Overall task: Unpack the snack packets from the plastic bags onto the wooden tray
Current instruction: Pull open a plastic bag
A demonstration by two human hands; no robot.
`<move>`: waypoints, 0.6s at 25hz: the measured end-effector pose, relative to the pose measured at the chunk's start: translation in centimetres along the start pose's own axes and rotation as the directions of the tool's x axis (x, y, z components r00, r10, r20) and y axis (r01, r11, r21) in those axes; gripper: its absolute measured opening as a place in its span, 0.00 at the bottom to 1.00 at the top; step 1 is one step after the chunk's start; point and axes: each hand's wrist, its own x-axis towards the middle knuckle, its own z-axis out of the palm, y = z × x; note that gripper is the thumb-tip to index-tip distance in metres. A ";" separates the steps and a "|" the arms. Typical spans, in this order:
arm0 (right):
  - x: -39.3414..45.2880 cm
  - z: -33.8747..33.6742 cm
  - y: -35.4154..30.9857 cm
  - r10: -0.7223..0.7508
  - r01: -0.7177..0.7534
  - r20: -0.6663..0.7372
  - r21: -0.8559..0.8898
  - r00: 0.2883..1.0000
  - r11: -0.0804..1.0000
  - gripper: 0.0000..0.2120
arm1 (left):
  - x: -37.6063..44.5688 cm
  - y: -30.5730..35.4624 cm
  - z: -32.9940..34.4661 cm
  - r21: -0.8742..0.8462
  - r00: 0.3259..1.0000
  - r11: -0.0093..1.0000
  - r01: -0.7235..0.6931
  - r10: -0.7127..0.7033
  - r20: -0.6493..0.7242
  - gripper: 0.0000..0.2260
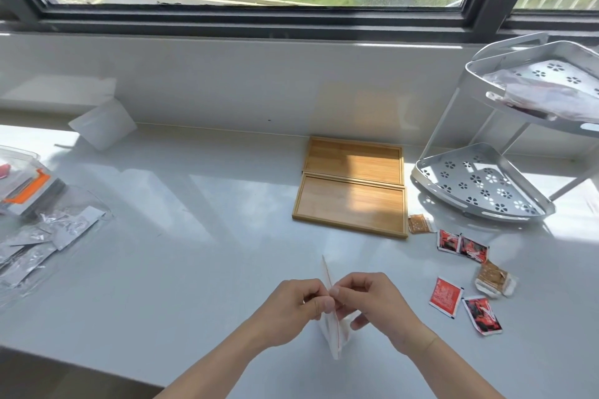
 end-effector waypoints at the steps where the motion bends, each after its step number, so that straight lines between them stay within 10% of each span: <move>1: 0.0 0.0 0.1 -0.001 0.001 -0.002 0.009 1.000 1.000 0.07 | 0.0 0.0 0.0 -0.001 1.000 1.000 0.001 -0.001 -0.001 0.10; 15: 0.4 0.6 1.1 -0.011 0.014 -0.038 0.072 0.999 0.997 0.08 | 0.2 -0.2 1.1 -0.014 0.982 0.996 0.089 -0.090 -0.166 0.08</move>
